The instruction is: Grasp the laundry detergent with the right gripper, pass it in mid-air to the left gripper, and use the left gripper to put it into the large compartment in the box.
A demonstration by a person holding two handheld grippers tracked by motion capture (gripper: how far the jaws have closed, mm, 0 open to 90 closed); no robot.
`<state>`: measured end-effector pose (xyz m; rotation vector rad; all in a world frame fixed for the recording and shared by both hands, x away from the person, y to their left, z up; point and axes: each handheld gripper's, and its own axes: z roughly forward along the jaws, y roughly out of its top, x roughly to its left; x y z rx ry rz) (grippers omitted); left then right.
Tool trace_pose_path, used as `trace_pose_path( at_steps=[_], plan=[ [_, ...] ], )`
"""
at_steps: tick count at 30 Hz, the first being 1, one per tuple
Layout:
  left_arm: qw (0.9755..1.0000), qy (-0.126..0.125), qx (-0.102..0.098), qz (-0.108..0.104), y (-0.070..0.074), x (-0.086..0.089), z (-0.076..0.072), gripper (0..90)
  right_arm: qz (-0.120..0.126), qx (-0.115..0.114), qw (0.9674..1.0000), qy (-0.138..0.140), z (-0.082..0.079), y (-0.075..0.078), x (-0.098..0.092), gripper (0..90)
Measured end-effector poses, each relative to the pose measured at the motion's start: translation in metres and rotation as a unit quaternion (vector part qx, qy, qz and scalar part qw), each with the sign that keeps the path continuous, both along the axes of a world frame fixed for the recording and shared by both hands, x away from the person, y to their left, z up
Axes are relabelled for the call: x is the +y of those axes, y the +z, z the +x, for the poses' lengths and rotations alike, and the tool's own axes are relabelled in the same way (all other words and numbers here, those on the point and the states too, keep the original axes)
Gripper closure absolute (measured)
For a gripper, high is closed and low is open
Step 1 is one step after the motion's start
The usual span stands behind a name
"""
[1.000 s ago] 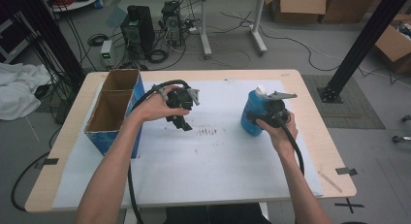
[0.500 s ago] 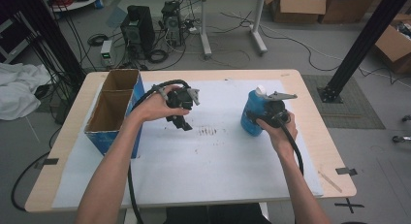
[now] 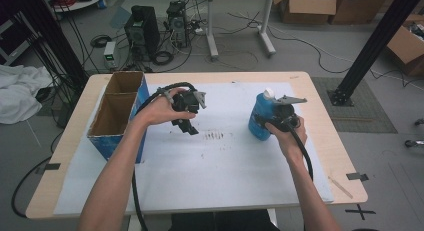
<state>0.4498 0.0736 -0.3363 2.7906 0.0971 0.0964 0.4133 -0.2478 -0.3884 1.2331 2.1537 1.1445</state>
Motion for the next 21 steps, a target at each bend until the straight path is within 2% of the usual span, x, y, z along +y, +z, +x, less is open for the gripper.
trace_pose_path(
  at_steps=[21],
  plan=[
    [1.0,0.002,0.001,0.0,0.0019,0.0001,-0.0011,18.7,0.001,-0.01,0.9999,0.012,-0.0003,-0.0013,-0.0018,45.1]
  ],
)
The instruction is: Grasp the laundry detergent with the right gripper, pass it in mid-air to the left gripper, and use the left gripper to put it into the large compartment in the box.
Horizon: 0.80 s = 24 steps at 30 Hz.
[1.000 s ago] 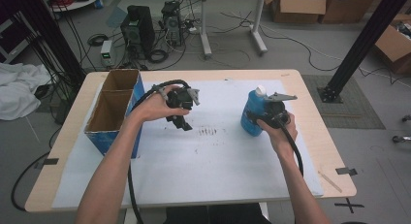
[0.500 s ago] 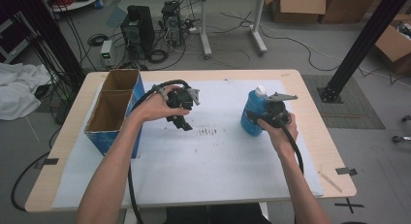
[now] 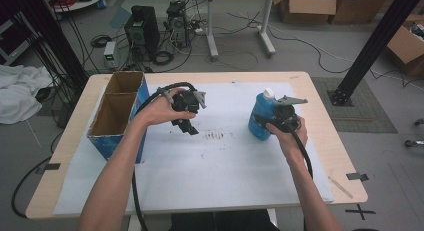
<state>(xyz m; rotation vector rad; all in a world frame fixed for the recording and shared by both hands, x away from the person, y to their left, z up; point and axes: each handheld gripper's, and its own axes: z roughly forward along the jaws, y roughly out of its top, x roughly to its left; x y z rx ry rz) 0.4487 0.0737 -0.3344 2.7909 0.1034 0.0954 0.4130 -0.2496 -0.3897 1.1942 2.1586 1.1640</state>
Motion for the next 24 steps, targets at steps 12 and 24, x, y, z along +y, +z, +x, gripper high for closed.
trace_pose_path(
  at_steps=[12,24],
  plan=[
    [0.9998,0.008,0.003,-0.016,0.013,0.003,-0.007,18.6,0.016,0.009,0.9961,0.086,-0.004,0.02,0.005,45.3],
    [0.9984,-0.012,0.006,-0.055,0.068,-0.003,-0.021,18.5,0.004,0.025,0.9651,0.26,-0.007,0.053,0.032,45.2]
  ],
)
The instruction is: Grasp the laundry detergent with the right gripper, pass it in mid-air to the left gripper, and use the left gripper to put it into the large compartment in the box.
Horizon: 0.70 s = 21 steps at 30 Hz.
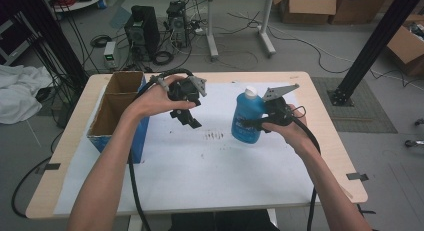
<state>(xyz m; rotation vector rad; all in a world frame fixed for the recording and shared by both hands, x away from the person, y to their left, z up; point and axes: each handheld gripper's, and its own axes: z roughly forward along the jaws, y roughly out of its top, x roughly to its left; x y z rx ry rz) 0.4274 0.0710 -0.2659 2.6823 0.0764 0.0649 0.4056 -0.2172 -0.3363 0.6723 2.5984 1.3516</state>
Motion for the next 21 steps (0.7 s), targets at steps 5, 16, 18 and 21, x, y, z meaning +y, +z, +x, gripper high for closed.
trace_pose_path(
  at_steps=[5,16,18,21],
  plan=[
    [0.9998,-0.016,-0.008,-0.007,0.022,-0.005,-0.006,18.2,0.002,0.004,0.9992,0.039,-0.003,0.003,0.011,45.1],
    [0.9991,-0.035,0.015,-0.018,0.053,-0.023,-0.01,17.8,-0.013,-0.002,0.9929,0.118,-0.009,0.003,0.036,45.1],
    [0.999,-0.035,0.019,-0.02,0.053,-0.025,-0.01,17.6,-0.008,-0.003,0.9921,0.125,-0.01,0.002,0.04,45.1],
    [0.9989,-0.041,0.016,-0.017,0.051,-0.031,-0.009,17.5,-0.007,-0.001,0.9911,0.133,-0.011,0.003,0.043,45.1]
  ],
)
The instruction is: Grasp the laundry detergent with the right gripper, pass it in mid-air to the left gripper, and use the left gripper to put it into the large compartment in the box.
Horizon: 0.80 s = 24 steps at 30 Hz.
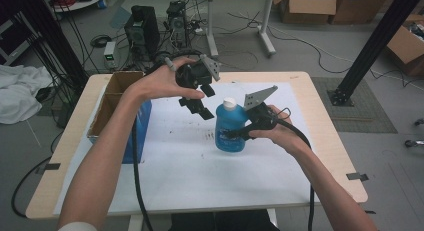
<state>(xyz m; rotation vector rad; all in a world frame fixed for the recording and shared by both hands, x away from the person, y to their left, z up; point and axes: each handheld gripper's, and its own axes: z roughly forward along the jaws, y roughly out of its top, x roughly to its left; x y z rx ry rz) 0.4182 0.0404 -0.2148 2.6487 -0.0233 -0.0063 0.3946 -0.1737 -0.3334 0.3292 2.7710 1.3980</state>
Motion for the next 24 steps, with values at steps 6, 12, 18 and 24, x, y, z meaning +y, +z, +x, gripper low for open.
trace_pose_path(
  at_steps=[6,12,18,24],
  plan=[
    [0.9999,-0.013,0.002,0.007,-0.005,-0.012,-0.002,17.4,0.002,0.0,0.9999,0.012,0.0,0.002,0.009,45.0],
    [0.9994,-0.028,0.003,0.018,-0.011,-0.022,-0.003,17.4,0.005,-0.002,0.9998,0.021,0.0,0.003,0.014,45.0],
    [0.9991,-0.036,0.011,0.017,-0.018,-0.028,-0.005,17.2,-0.004,-0.004,0.9997,0.024,0.0,0.0,0.017,45.0],
    [0.9988,-0.038,0.013,0.027,-0.026,-0.032,-0.005,18.5,-0.003,-0.004,0.9996,0.027,-0.001,0.0,0.019,45.0]
  ],
)
